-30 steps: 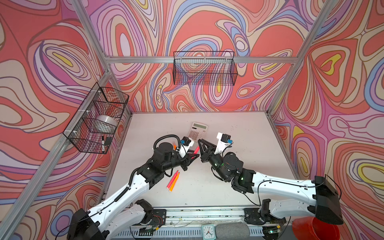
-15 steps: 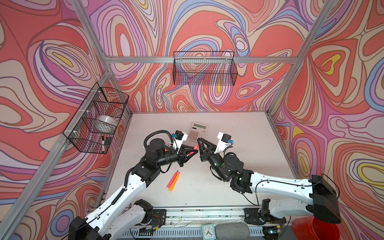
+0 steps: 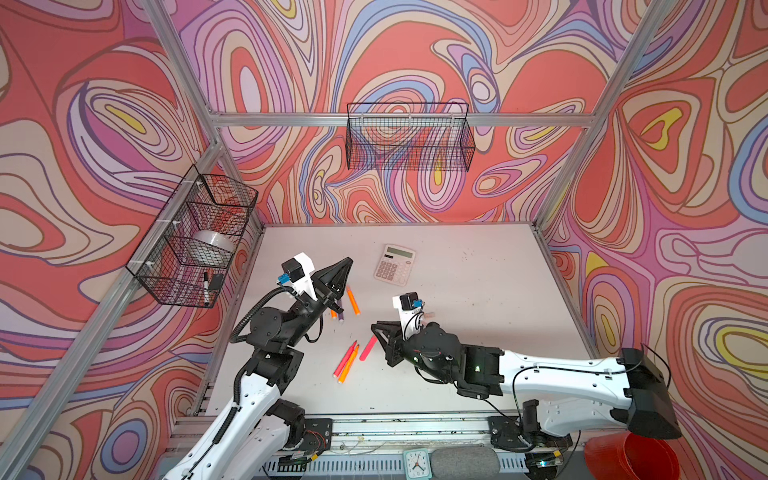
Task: Insert the pens into the pen caps
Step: 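Open the right gripper and withdraw it while the left gripper lowers the capped marker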
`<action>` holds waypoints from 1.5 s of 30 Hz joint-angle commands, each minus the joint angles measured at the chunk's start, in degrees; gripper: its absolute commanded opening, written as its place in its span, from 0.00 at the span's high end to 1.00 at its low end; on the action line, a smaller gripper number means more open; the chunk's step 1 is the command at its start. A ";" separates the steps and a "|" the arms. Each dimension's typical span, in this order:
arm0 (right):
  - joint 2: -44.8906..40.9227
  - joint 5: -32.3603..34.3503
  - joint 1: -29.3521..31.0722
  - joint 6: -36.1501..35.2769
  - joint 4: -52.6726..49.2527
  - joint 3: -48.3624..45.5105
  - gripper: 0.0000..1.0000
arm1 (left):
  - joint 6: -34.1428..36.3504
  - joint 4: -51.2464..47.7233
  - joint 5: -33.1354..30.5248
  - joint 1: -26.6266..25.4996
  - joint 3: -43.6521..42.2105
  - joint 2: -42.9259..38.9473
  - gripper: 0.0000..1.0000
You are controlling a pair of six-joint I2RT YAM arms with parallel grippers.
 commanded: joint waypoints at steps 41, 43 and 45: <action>64.40 -23.34 -28.46 -9.21 -37.68 61.47 0.87 | -22.71 -49.90 -41.73 0.03 -0.61 2.12 0.33; 63.76 -23.55 -28.76 -9.64 -37.80 62.24 0.74 | -22.14 -50.49 -41.75 0.04 1.48 1.42 0.32; 61.88 -23.30 -28.74 -10.41 -38.02 62.48 0.58 | -21.59 -50.78 -41.99 0.08 1.60 0.40 0.28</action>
